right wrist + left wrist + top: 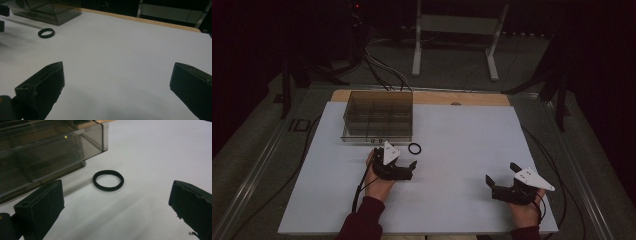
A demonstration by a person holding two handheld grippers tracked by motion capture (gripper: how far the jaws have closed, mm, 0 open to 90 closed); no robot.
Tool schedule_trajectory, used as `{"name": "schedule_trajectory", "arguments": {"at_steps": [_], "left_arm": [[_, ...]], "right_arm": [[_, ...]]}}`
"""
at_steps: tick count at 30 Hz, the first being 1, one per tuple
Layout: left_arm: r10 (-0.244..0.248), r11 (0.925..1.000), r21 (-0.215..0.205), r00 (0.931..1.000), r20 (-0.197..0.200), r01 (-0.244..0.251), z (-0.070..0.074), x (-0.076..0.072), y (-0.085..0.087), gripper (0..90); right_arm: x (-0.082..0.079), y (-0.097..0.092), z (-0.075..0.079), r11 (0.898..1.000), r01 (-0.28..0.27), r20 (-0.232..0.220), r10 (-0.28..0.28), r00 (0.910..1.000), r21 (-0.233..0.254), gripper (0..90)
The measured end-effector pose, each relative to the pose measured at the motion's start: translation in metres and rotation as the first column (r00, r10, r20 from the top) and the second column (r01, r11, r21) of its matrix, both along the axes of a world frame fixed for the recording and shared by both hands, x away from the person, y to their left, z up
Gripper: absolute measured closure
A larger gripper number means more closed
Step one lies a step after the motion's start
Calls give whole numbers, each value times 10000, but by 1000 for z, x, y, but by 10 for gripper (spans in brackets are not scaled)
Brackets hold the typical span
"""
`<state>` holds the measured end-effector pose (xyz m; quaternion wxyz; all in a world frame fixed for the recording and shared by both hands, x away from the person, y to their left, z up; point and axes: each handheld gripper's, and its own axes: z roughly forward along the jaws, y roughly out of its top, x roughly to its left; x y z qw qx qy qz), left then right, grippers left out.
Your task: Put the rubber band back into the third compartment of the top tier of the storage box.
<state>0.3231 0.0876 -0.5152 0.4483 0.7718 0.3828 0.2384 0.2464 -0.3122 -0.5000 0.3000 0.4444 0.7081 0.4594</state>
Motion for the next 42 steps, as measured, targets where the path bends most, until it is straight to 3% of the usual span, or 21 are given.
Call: {"name": "schedule_trajectory", "arguments": {"at_steps": [7,15,21,30,33,36,39,42], "left_arm": [[-24,9997,241,9998,-221,29,-8,11,-12,8],[432,9987,310,9964,-726,-410,-9,24,-19,70],[969,9942,618,9833,-1543,-882,-11,38,-23,166],[1644,9839,995,9704,-1770,-1485,-11,51,-27,413],[1969,9794,861,9580,-2085,-1825,-14,56,-26,473],[2054,9771,1006,9539,-2188,-1873,-14,57,-26,532],[2053,9760,1165,9560,-2097,-1840,-14,57,-27,565],[1811,9794,1265,9615,-2066,-1573,-14,55,-26,599]], "right_arm": [[0,0,0,10000,-36,12,36,10000,-25,1],[1,1,0,10000,-28,1,28,10000,-91,1],[1,1,0,9999,-39,9,39,10000,-138,1],[1,2,-1,9998,-67,-16,66,10000,-175,1],[1,2,-1,9998,-68,-11,67,10000,-173,1],[1,2,-1,9998,-74,-21,74,10000,-167,1],[1,2,-1,9998,-81,-29,80,10000,-180,1],[1,2,-1,9998,-76,-37,75,10000,-209,1]]}}
